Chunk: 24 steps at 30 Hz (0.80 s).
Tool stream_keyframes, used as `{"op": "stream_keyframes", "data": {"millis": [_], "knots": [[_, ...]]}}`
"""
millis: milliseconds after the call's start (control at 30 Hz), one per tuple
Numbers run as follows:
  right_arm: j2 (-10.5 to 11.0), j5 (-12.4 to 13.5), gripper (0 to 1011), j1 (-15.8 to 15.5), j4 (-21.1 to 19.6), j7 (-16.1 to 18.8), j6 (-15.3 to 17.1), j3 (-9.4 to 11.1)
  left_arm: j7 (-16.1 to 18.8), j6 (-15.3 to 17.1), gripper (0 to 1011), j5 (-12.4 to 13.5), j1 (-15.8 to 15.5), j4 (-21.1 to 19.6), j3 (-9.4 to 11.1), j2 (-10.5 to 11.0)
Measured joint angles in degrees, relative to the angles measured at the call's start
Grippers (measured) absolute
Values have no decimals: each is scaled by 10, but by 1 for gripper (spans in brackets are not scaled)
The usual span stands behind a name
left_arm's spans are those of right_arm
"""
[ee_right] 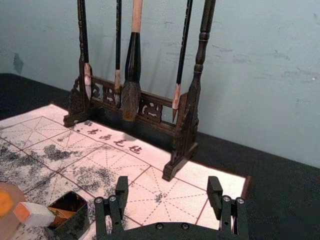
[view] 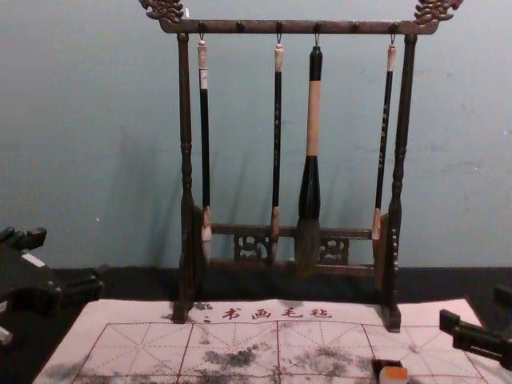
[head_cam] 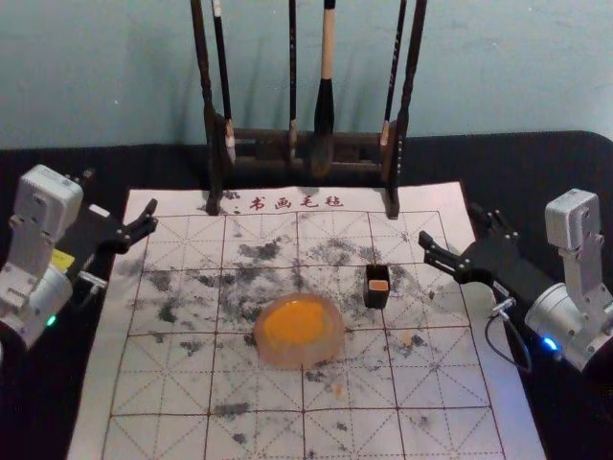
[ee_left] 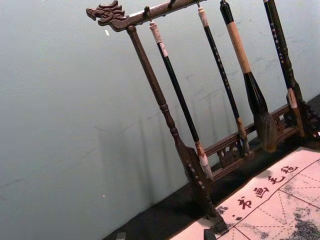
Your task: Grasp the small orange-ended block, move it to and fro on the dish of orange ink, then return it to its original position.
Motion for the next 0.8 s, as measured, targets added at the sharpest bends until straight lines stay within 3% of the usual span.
{"op": "stream_keyframes", "data": {"millis": [800], "knots": [[0, 1, 1003, 0, 0, 0, 0, 0, 0, 0, 1001, 0, 0, 0, 0, 0]]}}
